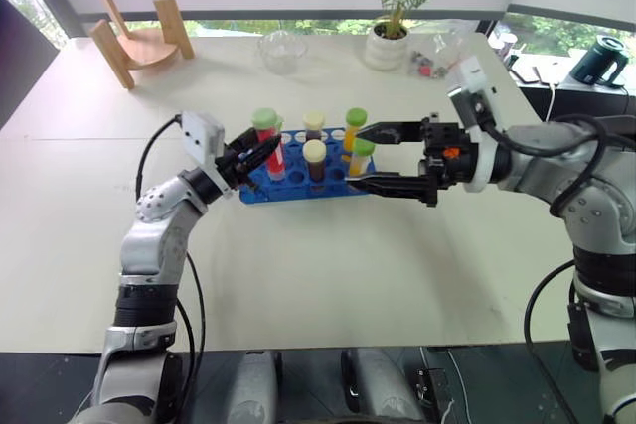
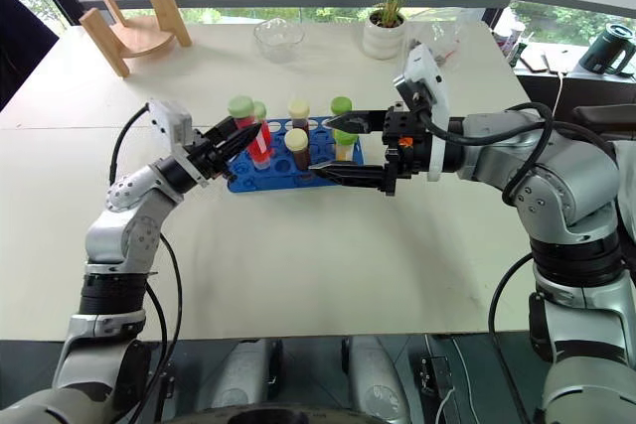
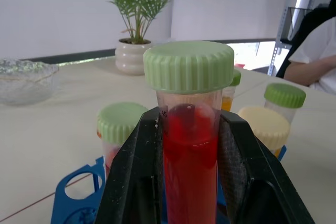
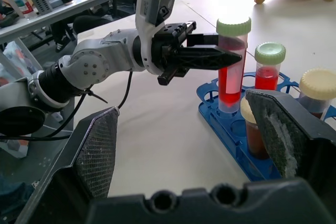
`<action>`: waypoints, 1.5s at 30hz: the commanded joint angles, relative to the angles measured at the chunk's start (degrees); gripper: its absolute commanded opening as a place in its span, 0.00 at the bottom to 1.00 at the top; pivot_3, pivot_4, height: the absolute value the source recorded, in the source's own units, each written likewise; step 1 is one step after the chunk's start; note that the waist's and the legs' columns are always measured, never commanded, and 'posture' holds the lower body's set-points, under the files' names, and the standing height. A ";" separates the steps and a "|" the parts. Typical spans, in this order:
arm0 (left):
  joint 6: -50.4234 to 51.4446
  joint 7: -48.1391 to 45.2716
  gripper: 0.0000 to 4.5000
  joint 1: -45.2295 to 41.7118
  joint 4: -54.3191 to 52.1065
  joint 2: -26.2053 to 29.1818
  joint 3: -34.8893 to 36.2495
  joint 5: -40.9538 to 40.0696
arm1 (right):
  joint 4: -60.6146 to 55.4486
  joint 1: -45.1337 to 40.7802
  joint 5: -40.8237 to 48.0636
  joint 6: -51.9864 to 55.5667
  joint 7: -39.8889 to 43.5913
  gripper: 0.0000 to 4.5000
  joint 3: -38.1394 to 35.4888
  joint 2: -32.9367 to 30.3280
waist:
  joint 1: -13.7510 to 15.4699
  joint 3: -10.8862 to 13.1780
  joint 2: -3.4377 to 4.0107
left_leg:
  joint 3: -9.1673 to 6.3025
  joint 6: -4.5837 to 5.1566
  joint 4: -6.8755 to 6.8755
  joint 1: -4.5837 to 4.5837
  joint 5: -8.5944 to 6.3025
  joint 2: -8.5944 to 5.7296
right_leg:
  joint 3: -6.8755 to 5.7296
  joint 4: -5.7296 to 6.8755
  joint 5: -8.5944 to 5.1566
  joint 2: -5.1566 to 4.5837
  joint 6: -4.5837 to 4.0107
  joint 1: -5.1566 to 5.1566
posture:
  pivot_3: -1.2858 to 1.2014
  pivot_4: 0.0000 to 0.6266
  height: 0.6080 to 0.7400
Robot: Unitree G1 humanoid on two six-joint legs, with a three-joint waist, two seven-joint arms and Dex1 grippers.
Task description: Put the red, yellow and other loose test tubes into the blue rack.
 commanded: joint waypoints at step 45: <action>22.67 -14.64 1.00 30.12 -22.43 30.81 6.78 -11.13 | 1.13 23.46 -12.70 -10.61 6.16 0.95 6.34 -0.44 | -1.44 0.08 0.11 | 0.07 0.03 -0.31 0.13 -0.03 0.10 | 0.02 -0.19 -0.20 0.05 -0.32 0.00 | 0.52 0.24 1.00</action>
